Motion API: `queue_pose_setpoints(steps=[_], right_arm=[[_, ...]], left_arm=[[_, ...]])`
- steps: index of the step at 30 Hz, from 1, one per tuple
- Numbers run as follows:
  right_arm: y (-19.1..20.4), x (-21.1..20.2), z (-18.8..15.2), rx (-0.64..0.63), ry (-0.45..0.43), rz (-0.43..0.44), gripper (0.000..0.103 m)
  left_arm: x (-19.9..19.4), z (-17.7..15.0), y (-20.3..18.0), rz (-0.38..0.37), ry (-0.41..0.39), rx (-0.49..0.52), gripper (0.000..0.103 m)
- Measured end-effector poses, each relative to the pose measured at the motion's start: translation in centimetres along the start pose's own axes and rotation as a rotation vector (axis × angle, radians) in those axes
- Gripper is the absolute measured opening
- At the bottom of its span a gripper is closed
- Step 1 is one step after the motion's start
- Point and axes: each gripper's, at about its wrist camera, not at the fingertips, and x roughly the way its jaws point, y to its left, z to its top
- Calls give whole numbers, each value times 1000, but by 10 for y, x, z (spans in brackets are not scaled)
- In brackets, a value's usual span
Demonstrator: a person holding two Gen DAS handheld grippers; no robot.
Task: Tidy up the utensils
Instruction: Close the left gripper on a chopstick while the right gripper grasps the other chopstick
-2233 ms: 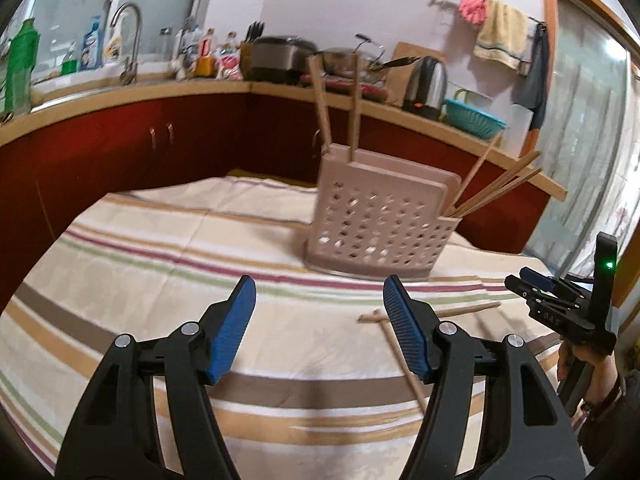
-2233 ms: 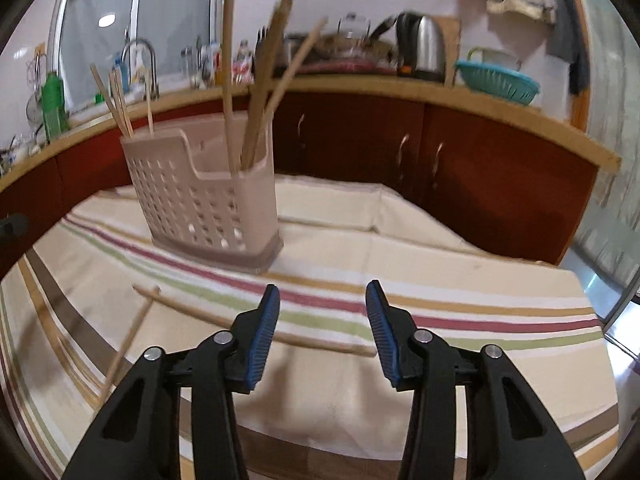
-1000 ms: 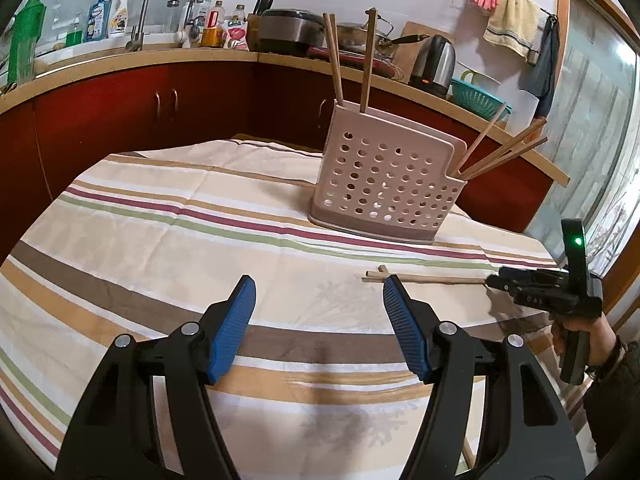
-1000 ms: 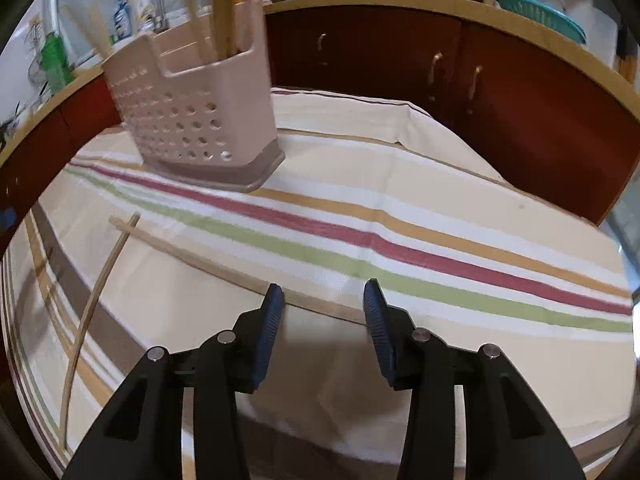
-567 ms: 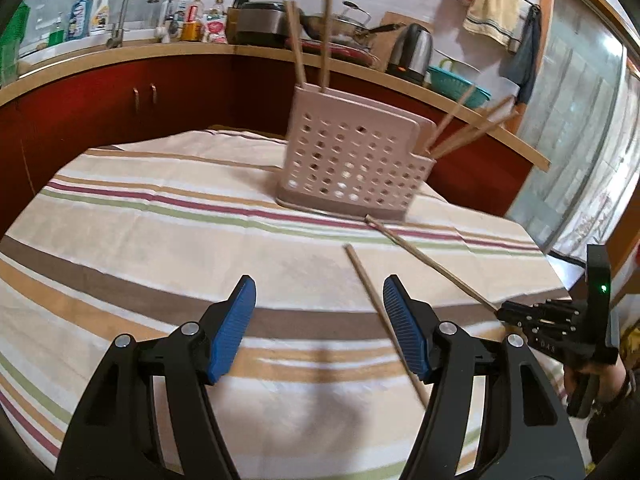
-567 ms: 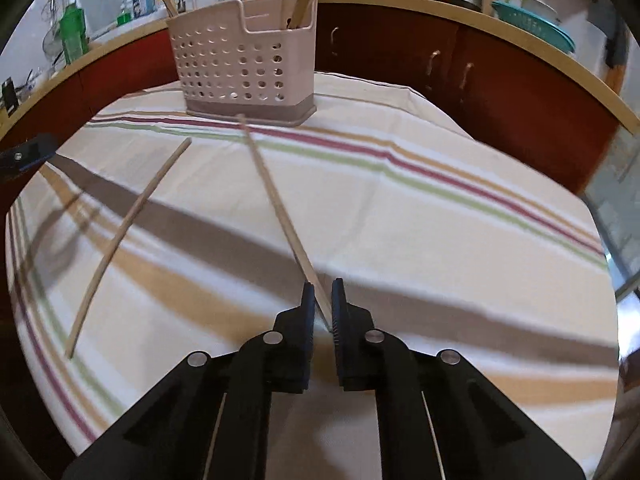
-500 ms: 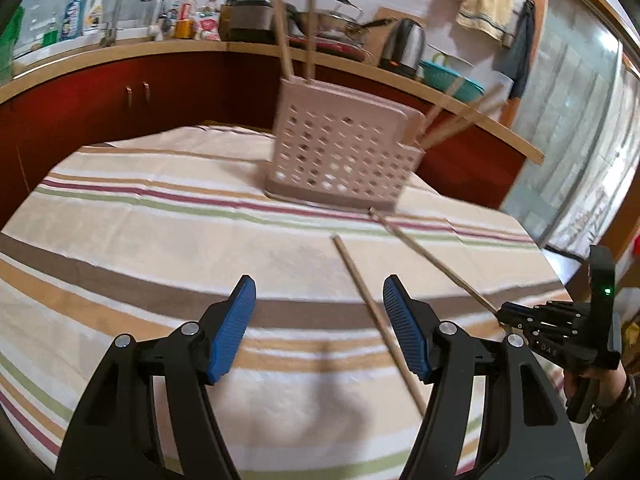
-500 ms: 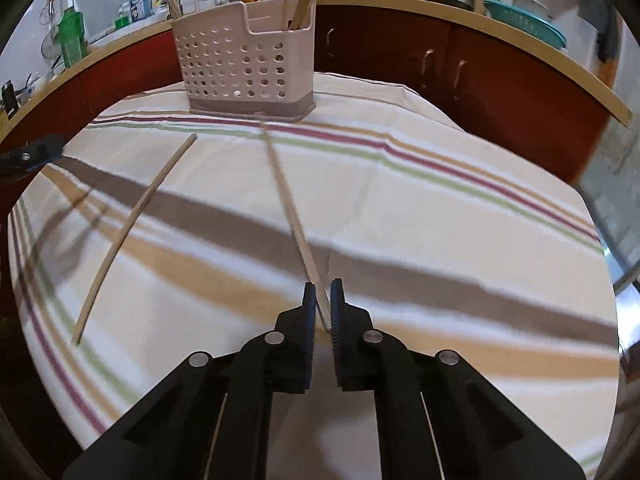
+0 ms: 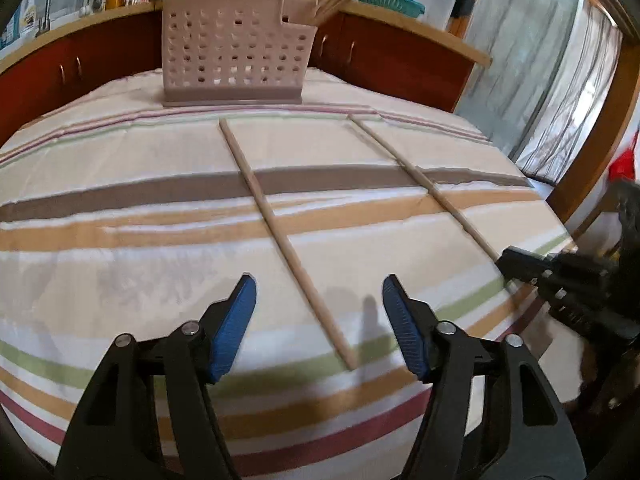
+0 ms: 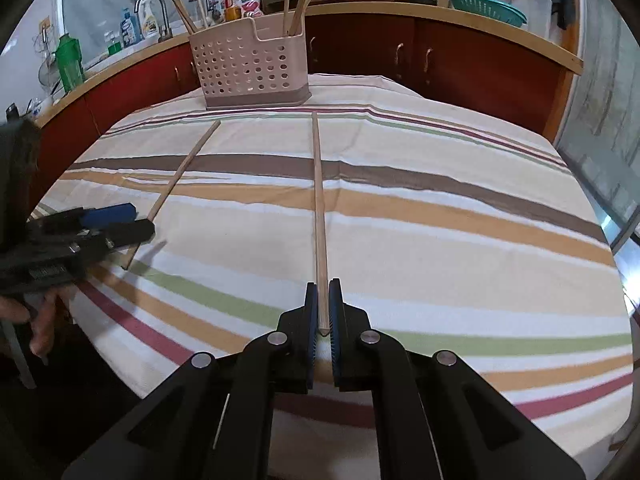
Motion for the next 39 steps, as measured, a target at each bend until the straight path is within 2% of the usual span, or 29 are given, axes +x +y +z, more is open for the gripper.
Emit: queue_pose_setpoints(steps=[2,6,7,10,13,16,19,21,24,25,27,32,36,39], right_arm=[[3,-1,0,7,-9,3,6],[11,-2,1,20,-30,24,6],[15,-1,2,18,-36,29,6],[23,2,3,20,-44,37,6],[28,3,4,26,-43,39,6],[29,2,4,30,-45,34,6],[30,2,2,35,-43,28,6],[30,2,0,39,-40,27,6],[32,1,-1,42,-45,28,6],[32,0,-1,43,-47,29,6],[33,-1,-2,45,-54,34,6],[37,-2,-4,40,-71,49,6],[38,0,-6,48,-77,64,6],[38,2,-10,60,-73,67,7]], left_arm=[[-3,-1,4,22,8,21,56],[-9,-3,23,57,8,2,40],[-11,-3,28,67,8,-4,39],[-17,-3,40,75,10,-61,39],[-20,-1,36,9,0,-102,43],[-16,2,21,-31,-9,-85,56],[-9,2,6,-58,-5,-59,61],[-2,-2,-5,-43,3,-16,61],[-4,-8,-10,10,-4,62,58],[-6,-10,-6,25,-6,70,50],[-11,-12,5,62,-3,84,44],[-22,-14,39,145,3,25,43],[-27,-16,46,129,-6,-9,43],[-26,-18,36,98,-11,39,42]])
